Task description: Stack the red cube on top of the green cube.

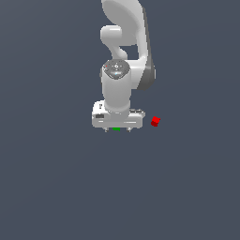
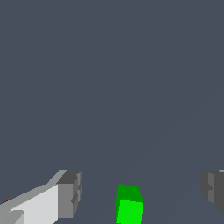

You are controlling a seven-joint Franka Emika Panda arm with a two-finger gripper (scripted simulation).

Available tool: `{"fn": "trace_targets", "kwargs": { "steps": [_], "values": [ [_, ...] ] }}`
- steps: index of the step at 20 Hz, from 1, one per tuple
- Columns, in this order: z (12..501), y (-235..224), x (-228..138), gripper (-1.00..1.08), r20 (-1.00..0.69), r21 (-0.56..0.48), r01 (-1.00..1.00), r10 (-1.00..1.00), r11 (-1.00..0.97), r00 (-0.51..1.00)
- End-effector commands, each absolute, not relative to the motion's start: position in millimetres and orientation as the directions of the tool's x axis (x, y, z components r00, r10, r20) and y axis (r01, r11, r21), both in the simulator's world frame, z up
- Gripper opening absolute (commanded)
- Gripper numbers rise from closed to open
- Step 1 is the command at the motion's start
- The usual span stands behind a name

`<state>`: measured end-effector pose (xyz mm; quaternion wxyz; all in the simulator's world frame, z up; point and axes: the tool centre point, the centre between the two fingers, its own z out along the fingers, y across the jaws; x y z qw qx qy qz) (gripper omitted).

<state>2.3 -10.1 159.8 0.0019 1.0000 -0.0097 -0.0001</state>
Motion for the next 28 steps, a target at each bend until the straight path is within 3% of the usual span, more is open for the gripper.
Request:
{"fn": "trace_targets", "kwargs": {
  "steps": [1,14,28],
  "values": [
    [159.8,-10.1,2.3,1.00,0.000,0.004,-0.019,-0.019,-1.000,1.000],
    [148.6,12.8,-23.9,1.00,0.000,0.003,-0.080,-0.080,-0.997,0.997],
    [116.3,87.9,-90.0,1.00,0.000,0.002,-0.251,-0.251,-0.968,0.968]
  ]
}}
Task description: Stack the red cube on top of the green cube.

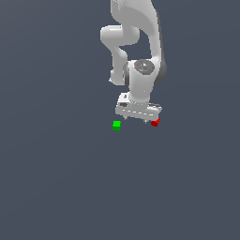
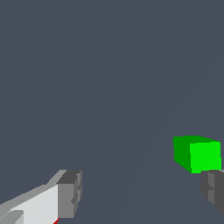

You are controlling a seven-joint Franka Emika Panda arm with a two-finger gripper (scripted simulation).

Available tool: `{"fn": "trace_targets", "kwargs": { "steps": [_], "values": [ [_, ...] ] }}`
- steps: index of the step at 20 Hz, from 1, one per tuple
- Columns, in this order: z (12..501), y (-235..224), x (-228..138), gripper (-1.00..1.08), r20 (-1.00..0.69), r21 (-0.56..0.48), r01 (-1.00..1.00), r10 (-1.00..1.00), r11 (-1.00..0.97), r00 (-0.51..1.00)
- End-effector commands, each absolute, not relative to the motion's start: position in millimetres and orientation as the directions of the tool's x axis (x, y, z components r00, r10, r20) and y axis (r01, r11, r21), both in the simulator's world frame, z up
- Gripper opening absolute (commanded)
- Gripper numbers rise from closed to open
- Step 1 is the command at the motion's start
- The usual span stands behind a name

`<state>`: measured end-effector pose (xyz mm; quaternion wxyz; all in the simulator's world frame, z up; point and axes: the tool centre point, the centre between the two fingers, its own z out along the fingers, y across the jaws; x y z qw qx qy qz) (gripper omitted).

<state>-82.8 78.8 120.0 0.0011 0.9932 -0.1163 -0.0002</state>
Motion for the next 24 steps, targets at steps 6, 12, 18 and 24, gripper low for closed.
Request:
{"fn": "trace_targets", "kwargs": {
  "steps": [6,12,18,24],
  "values": [
    [102.4,124.0,-113.4,1.00,0.000,0.001,-0.323,-0.323,-0.947,0.947],
    [89.1,160.4,-132.4,1.00,0.000,0.001,-0.389,-0.389,-0.921,0.921],
    [78.7,189.8,-144.5,1.00,0.000,0.000,-0.438,-0.438,-0.899,0.899],
    [72.2,208.8,-150.5,1.00,0.000,0.000,-0.468,-0.468,-0.883,0.883]
  ]
}}
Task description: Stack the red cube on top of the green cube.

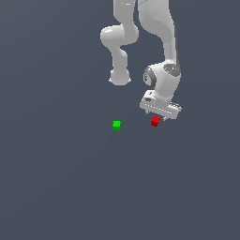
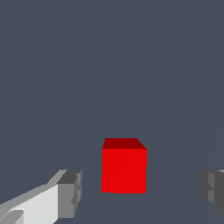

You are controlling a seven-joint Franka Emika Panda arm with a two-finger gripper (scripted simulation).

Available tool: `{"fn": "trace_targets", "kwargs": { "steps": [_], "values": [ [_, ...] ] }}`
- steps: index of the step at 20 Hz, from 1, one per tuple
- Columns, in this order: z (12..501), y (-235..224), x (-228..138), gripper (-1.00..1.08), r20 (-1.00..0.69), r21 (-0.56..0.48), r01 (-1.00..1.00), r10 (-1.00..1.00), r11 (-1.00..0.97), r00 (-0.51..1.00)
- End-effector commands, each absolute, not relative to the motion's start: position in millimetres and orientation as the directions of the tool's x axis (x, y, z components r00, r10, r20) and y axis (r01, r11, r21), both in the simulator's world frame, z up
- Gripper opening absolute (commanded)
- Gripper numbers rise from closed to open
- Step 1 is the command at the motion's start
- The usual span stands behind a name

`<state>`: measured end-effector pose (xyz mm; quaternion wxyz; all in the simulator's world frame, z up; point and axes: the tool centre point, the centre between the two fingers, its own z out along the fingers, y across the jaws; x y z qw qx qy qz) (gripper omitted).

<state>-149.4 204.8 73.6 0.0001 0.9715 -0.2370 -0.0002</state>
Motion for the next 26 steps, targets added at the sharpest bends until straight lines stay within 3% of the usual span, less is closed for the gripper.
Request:
{"fn": "trace_targets", "kwargs": {
  "steps": [1,13,26],
  "values": [
    [71.5,210.8,-151.1,1.00,0.000,0.000,-0.472,-0.472,-0.882,0.882],
    [67.3,215.9,-151.7,1.00,0.000,0.000,-0.478,-0.478,-0.878,0.878],
    [22.1,215.6,-151.9,1.00,0.000,0.000,-0.479,-0.479,-0.878,0.878]
  ]
}}
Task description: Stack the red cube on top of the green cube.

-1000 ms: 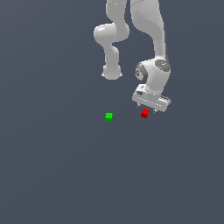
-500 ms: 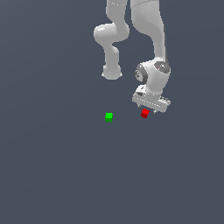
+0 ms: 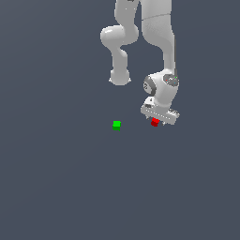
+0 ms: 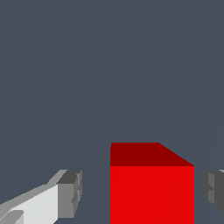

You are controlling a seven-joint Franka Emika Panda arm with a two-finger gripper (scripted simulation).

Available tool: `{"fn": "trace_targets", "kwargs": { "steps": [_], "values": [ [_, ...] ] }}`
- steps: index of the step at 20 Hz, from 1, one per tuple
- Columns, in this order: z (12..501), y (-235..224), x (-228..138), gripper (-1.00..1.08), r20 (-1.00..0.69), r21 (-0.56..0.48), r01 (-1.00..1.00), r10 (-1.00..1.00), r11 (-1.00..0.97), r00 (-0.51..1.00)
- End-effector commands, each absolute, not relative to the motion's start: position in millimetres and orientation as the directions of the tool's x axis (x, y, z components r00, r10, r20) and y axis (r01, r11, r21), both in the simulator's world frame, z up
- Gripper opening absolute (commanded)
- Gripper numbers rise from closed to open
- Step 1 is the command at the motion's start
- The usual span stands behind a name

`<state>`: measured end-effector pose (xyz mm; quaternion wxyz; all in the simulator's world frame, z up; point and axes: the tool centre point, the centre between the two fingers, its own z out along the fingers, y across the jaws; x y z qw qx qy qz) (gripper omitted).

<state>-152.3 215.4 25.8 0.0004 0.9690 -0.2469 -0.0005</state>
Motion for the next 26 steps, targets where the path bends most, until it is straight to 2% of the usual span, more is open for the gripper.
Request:
{"fn": "trace_targets", "kwargs": {
  "steps": [1,3,4,17,26],
  "values": [
    [20.9,215.6,-151.8,1.00,0.000,0.000,-0.479,-0.479,-0.878,0.878],
    [19.8,215.7,-151.7,1.00,0.000,0.000,-0.479,-0.479,-0.878,0.878],
    [19.8,215.7,-151.7,-1.00,0.000,0.000,-0.479,-0.479,-0.878,0.878],
    [22.6,216.0,-151.7,-1.00,0.000,-0.001,-0.478,-0.478,-0.878,0.878],
    [56.3,215.4,-152.6,-1.00,0.000,-0.001,-0.478,-0.478,-0.878,0.878]
  ]
}}
